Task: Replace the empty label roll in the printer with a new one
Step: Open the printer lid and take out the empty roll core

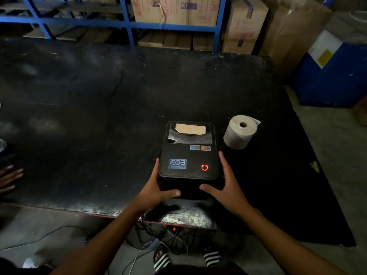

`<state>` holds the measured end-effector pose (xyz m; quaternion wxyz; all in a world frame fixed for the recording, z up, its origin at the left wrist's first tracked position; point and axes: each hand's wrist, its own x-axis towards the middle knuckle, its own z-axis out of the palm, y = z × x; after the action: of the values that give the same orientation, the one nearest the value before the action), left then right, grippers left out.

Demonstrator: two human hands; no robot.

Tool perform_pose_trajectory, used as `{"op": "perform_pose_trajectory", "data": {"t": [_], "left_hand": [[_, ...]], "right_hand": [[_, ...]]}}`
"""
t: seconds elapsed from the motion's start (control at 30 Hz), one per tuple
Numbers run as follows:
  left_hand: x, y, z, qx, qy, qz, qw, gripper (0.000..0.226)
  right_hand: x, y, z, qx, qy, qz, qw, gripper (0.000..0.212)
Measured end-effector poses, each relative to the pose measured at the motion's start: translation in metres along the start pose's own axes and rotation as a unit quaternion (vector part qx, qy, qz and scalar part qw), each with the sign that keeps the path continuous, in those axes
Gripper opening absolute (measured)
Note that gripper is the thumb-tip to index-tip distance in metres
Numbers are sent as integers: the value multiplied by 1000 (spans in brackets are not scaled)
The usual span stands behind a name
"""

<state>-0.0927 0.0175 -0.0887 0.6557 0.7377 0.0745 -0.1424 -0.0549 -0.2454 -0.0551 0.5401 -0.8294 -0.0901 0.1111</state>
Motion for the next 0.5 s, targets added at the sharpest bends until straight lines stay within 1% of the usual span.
{"op": "perform_pose_trajectory", "data": {"t": [0.03,0.07,0.1,0.17,0.2,0.27,0.3,0.37,0.43,0.5], "left_hand": [[2,-1,0,19,6,-6,1000,129],[4,-2,0,36,20,-11,999,125],[7,-3,0,47,37,-18,998,115],[10,-6,-4,56,68,-43,995,83],[11,-7,-6,64,74,-49,994,72],[12,-9,-9,83,75,-51,992,65],[12,-8,-10,89,77,-49,992,66],[13,-9,-9,105,83,-41,990,82],[14,-9,-8,119,84,-39,989,102],[15,-9,-8,123,82,-46,988,112]], "right_hand": [[3,-2,-2,-33,-4,-17,999,106],[5,-3,-2,-55,-3,-28,998,103],[5,-5,-3,-67,-1,-31,997,99],[5,-6,-3,-79,3,-25,997,95],[4,-7,-3,-88,6,-23,996,93],[5,-11,-6,-91,15,-24,995,88],[8,-16,-8,-77,23,-24,996,83],[19,-36,-12,-18,55,-32,998,70],[38,-59,-16,58,114,-44,991,57],[66,-81,-21,101,172,-32,979,51]]}}
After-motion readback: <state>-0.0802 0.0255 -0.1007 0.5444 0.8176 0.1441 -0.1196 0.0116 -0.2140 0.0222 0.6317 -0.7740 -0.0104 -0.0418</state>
